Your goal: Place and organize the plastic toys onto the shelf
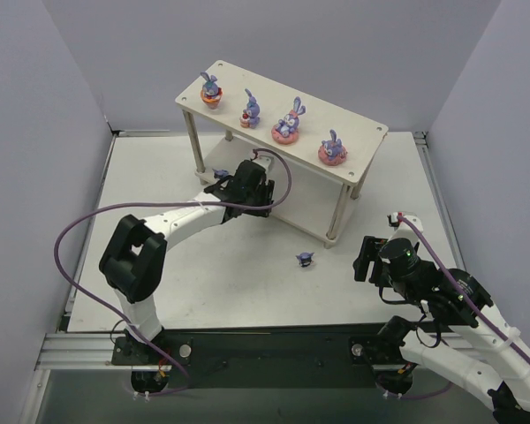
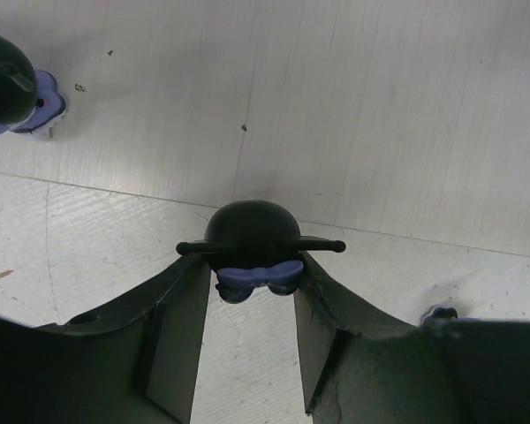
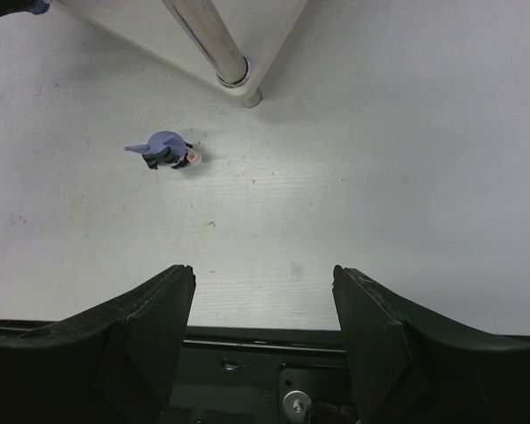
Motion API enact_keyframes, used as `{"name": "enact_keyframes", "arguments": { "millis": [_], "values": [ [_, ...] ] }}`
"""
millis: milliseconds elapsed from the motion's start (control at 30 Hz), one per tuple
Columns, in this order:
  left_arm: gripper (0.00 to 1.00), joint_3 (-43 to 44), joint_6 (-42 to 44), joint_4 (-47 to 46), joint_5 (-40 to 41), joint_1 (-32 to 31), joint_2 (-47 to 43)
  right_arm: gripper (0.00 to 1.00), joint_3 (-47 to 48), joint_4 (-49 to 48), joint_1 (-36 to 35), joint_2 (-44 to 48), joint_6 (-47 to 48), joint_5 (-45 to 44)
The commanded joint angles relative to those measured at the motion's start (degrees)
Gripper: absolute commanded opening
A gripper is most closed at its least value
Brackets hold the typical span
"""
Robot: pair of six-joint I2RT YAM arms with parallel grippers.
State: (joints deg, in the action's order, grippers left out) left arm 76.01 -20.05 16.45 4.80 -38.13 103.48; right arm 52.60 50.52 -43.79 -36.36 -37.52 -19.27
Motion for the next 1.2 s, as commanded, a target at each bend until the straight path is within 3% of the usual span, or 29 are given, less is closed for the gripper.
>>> {"name": "enact_keyframes", "arguments": {
  "millis": [0, 1167],
  "values": [
    [0.14, 3.9, 1.8, -2.6, -0.1, 0.2, 0.8, 0.65, 0.5, 1.8, 0.5, 0.1, -0.3, -1.7],
    [0.09, 3.3, 2.6, -7.4, -0.6, 1.0, -0.3, 0.65, 0.0, 1.8, 0.5, -0.3, -0.2, -1.8]
  ]
}}
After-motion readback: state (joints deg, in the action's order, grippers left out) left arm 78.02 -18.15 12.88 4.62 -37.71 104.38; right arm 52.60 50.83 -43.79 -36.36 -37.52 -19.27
